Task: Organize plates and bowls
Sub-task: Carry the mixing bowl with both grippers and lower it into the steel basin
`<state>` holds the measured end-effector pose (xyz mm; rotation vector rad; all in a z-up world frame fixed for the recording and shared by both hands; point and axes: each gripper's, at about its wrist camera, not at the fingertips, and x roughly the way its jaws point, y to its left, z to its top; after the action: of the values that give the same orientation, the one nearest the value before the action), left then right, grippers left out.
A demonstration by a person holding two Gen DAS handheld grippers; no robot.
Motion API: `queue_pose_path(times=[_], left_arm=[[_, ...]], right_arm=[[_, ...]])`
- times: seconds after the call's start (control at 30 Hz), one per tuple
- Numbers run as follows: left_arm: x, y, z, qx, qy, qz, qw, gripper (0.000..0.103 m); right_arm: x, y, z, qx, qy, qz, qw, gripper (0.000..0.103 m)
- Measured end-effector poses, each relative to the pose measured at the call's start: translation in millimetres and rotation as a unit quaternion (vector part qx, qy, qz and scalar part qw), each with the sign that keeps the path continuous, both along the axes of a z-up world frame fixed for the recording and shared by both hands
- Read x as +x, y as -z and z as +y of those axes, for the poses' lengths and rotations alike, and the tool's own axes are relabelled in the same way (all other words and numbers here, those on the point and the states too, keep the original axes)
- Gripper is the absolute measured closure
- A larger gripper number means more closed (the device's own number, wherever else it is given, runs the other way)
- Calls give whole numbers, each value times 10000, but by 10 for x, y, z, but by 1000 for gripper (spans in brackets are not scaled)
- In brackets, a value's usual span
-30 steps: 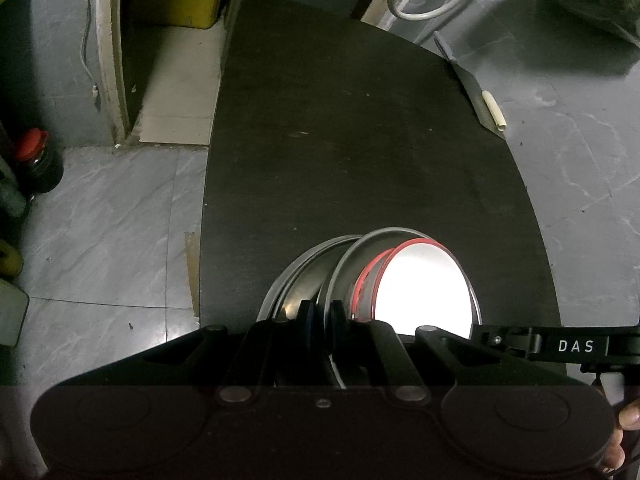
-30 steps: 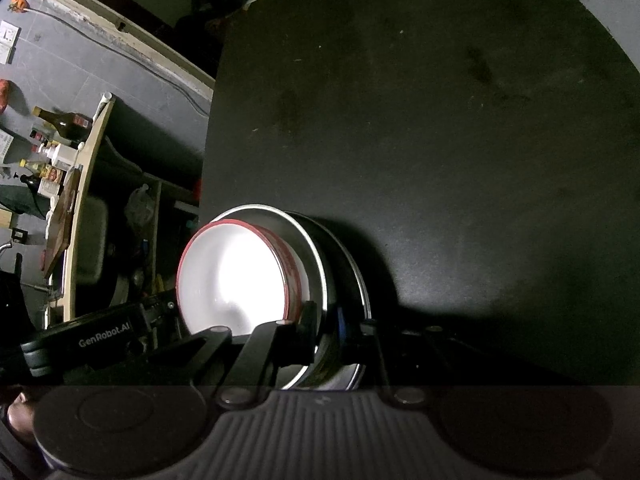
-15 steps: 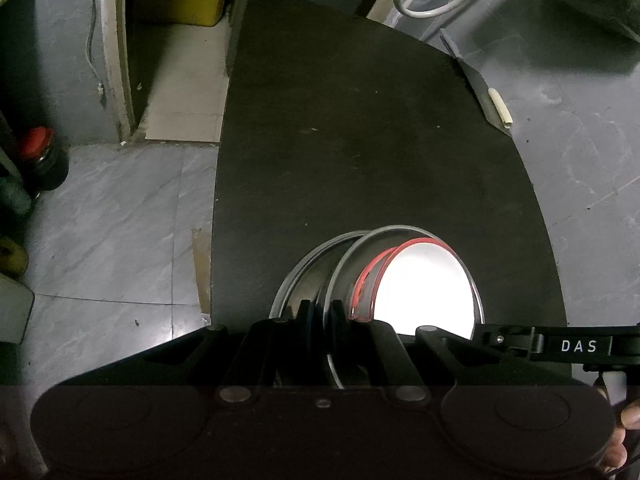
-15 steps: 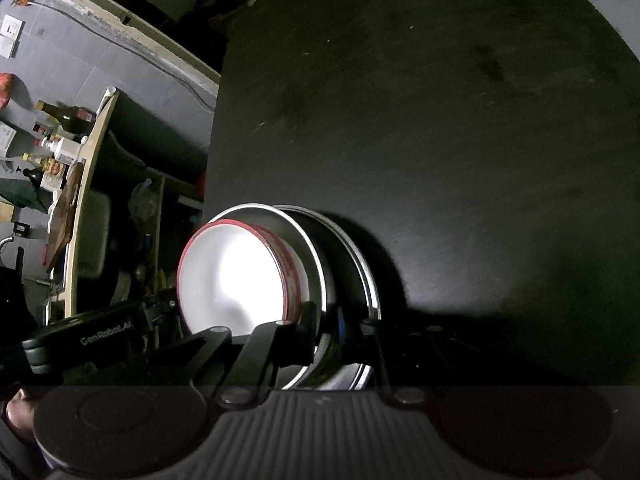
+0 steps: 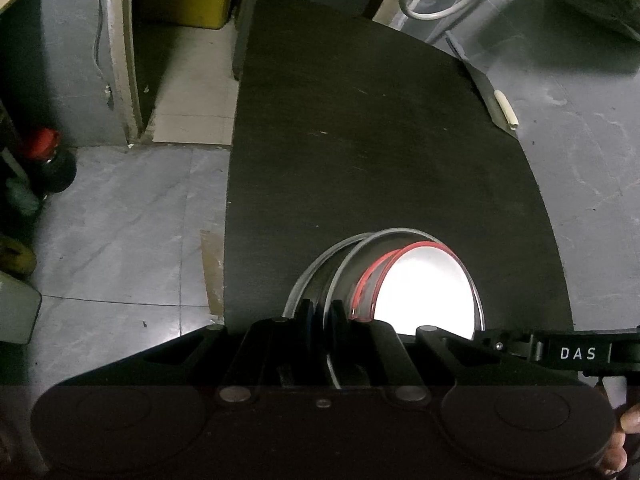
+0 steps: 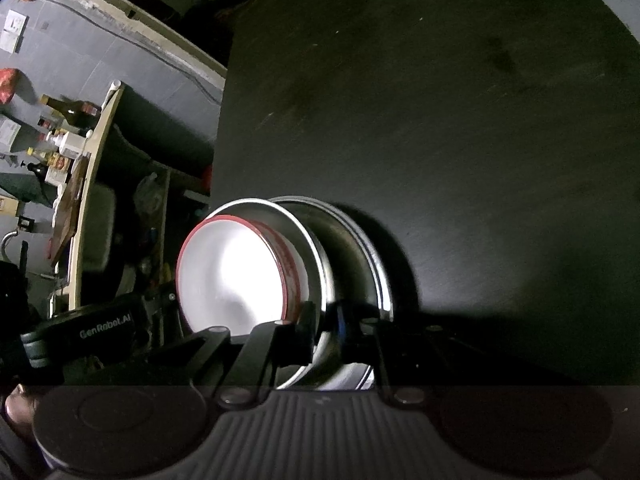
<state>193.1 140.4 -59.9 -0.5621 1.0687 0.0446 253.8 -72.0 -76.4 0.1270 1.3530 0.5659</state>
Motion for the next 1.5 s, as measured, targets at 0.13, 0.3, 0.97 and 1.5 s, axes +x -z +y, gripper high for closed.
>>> queue_pose_path(times=[0.13, 0.3, 0.97, 1.5], left_arm=[[-26, 4, 38, -21, -44, 2, 10000, 96], [-36, -2, 49, 5, -57, -8, 10000, 96], [-51, 7, 73, 8, -70, -12, 10000, 95], [-43, 12, 47, 86, -171, 76, 9998, 83]], right_arm=[[-11, 6, 37, 4, -70, 27, 10000, 90], [-32, 21, 60, -6, -113, 49, 9999, 90], [-64, 30, 70, 4, -125, -12, 9999, 88], [-124, -5, 89, -194, -71, -262, 9994, 76]])
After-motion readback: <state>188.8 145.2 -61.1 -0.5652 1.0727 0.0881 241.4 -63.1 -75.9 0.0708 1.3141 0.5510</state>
